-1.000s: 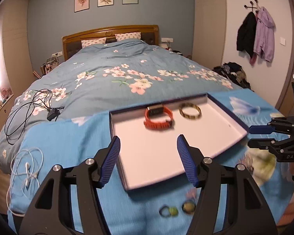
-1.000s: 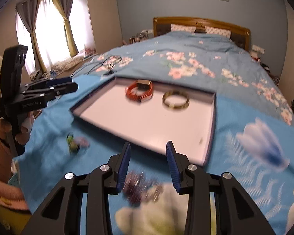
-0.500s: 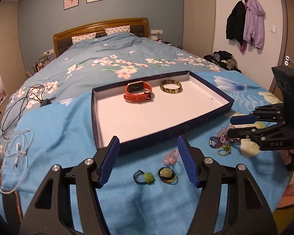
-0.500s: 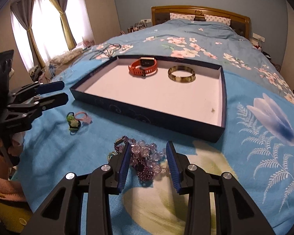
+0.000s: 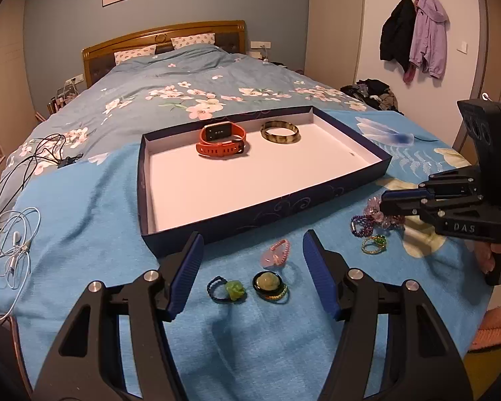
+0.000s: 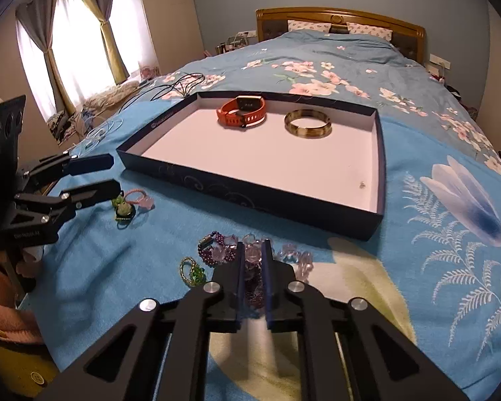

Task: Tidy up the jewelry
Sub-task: 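Grasp the clear crystal bead bracelet with the right gripper, then grasp the pink ring with the left gripper while the right lifts the crystal bracelet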

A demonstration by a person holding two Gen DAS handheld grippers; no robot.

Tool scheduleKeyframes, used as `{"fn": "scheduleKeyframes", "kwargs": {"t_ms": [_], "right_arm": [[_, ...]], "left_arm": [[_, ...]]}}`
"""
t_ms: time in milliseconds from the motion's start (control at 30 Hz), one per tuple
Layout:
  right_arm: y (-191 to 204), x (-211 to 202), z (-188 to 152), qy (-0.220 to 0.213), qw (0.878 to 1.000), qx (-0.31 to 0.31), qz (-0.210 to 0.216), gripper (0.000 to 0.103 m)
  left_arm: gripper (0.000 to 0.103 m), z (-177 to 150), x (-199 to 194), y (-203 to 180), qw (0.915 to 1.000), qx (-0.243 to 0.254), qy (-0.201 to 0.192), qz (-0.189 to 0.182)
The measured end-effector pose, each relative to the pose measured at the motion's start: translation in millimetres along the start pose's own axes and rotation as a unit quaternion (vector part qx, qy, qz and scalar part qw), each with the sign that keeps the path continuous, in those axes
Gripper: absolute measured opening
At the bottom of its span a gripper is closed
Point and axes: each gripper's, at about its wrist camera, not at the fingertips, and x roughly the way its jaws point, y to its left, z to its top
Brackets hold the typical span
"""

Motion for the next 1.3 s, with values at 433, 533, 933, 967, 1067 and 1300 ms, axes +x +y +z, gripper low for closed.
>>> {"fn": "scheduleKeyframes", "kwargs": {"t_ms": [433,533,933,967,1067,1300], "right_arm": [[-14.1,-35.8,10.8,-0.061,0.997,0.042,0.025,0.008],[-15.1,-41.3,14.8,-0.072,0.996,0.044,0.023,0.008],[-16.8,-50.6,21.2,-0.092,0.994,0.048,0.020,0.008],[-17.0,-50.6,21.5,-0.093,0.994,0.049,0.020,0.008],[-17.3,-50.7,22.3,-0.094,0.994,0.048,0.020,0.008],[-17.0,-50.9,22.9,-0.096,0.994,0.047,0.024,0.008]], "left_arm": [[0.057,0.3,4.2,-6.1,0.9995,0.024,0.010,-0.018],[0.049,0.4,7.7,-9.1,0.9991,0.030,0.018,-0.026],[0.028,0.6,30.9,-7.8,0.9966,0.023,0.063,-0.048],[0.027,0.3,33.1,-7.5,0.9962,0.022,0.068,-0.050],[0.025,-1.4,37.1,-6.9,0.9953,0.019,0.077,-0.055],[0.018,-0.2,47.3,-1.5,0.9938,0.001,0.093,-0.061]]}}
